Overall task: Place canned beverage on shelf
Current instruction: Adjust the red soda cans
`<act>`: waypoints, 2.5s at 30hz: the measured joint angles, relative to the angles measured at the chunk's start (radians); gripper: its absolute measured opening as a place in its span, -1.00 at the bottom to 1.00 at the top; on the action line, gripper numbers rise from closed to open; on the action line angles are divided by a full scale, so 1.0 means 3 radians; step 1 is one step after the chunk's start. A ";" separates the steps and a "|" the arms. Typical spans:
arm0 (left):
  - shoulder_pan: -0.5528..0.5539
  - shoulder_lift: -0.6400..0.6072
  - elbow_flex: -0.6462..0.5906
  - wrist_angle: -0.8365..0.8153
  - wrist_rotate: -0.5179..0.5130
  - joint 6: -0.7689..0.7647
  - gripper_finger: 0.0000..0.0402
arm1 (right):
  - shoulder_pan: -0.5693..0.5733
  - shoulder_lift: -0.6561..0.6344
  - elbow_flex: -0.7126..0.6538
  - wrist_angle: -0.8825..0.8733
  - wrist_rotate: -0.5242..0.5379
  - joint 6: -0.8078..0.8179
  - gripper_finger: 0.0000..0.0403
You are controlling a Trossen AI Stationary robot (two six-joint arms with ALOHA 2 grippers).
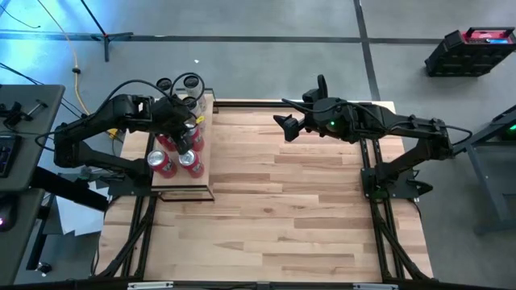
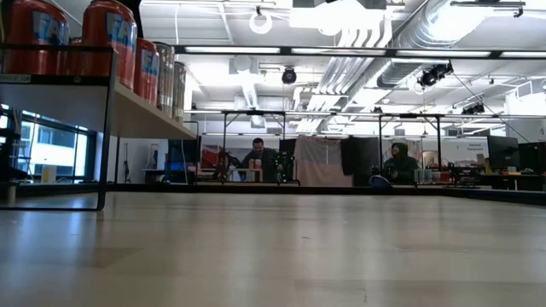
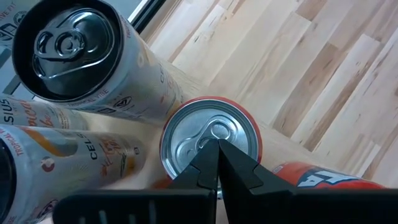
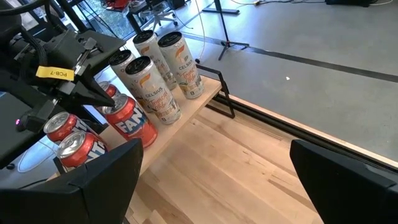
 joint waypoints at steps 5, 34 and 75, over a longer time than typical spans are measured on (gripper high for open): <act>0.0001 -0.0042 -0.0009 0.0034 0.0010 -0.0022 -1.00 | -0.0001 0.0000 0.0000 0.0000 0.0000 0.0022 0.95; 0.0001 -0.0726 -0.0174 -0.0483 -0.0454 -0.0052 -1.00 | -0.0001 0.0001 0.0000 0.0000 0.0000 0.0010 0.95; 0.0001 -0.0725 -0.0368 -0.0472 -0.0296 -0.0282 -1.00 | -0.0001 0.0001 0.0000 -0.0001 -0.0038 -0.0001 0.95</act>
